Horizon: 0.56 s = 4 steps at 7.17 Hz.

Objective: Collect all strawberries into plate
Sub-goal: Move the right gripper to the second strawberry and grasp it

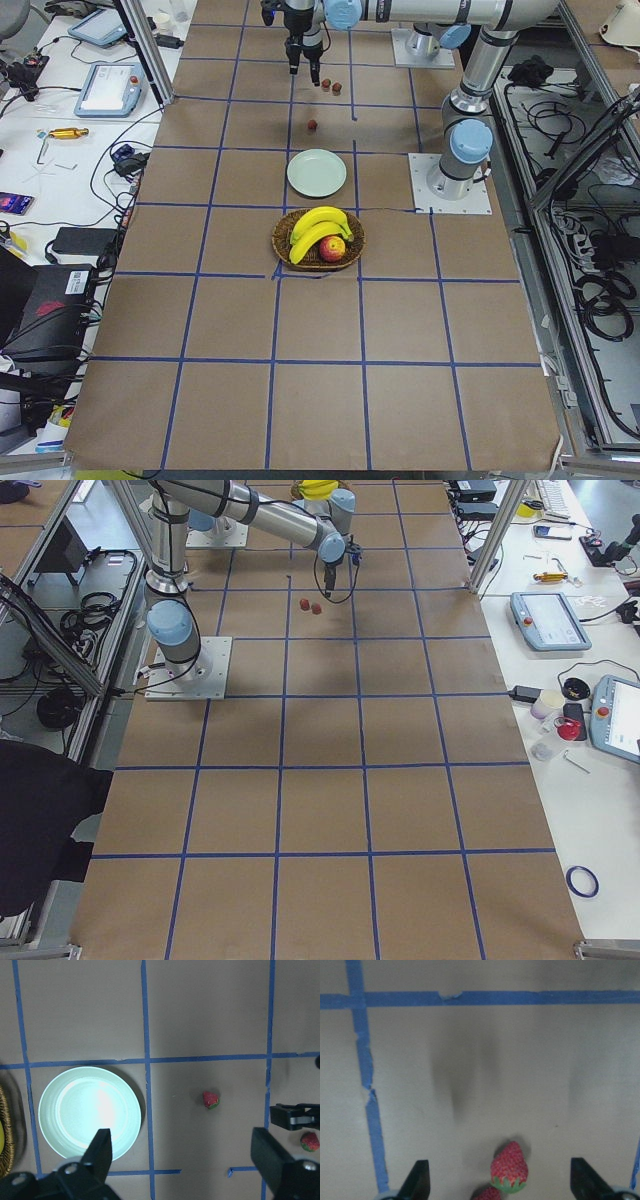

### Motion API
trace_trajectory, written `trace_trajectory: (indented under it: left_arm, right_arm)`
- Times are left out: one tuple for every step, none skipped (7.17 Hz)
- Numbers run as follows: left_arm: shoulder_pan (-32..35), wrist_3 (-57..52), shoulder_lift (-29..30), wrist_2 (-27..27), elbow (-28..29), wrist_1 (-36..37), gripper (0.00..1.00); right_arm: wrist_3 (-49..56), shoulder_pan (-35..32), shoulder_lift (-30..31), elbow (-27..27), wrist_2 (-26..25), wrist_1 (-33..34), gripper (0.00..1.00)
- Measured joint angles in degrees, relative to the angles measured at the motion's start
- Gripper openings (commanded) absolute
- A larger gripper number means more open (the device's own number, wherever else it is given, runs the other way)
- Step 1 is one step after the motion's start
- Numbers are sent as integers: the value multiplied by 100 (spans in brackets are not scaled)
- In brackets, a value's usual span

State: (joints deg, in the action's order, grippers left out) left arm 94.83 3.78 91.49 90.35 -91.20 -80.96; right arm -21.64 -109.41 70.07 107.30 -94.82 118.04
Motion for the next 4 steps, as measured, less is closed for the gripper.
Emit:
trace_trajectory:
  left_arm:
    - [0, 0, 3, -2, -2, -4, 100]
    - [0, 0, 9, -4, -3, -6, 100]
    - [0, 0, 13, -4, -3, -7, 100]
    - [0, 0, 16, -6, -3, -7, 100]
  right_arm:
    - [19, 141, 87, 401, 19, 389, 100]
    - [9, 214, 159, 678, 63, 632, 100]
    - [-21, 251, 196, 801, 137, 743, 86]
    - [-48, 269, 206, 836, 248, 786, 44]
